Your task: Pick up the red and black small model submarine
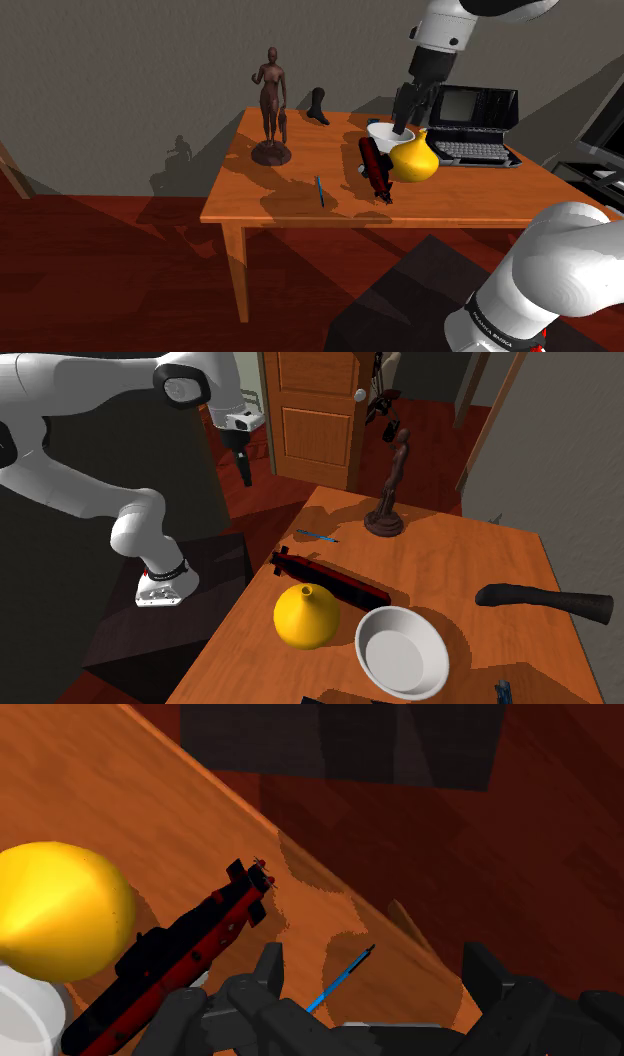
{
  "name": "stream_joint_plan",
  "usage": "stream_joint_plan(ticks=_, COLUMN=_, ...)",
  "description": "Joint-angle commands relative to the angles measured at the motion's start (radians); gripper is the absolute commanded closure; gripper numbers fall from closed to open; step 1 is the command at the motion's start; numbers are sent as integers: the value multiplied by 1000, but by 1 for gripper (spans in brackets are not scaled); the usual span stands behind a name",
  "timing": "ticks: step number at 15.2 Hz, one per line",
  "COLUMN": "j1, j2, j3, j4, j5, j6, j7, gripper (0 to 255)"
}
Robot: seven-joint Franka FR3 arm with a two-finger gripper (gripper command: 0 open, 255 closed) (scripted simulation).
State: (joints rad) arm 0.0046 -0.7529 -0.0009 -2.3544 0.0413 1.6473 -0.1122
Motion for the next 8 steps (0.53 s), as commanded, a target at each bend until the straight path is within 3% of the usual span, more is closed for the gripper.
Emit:
stream_joint_plan(ticks=1, j1=0, j2=0, j3=0, j4=0, j5=0, j6=0, j7=0, gripper=0)
stream_joint_plan(ticks=8, j1=36, j2=-81, j3=-216, j4=-188, j5=-129, j6=189, j7=-434, gripper=0)
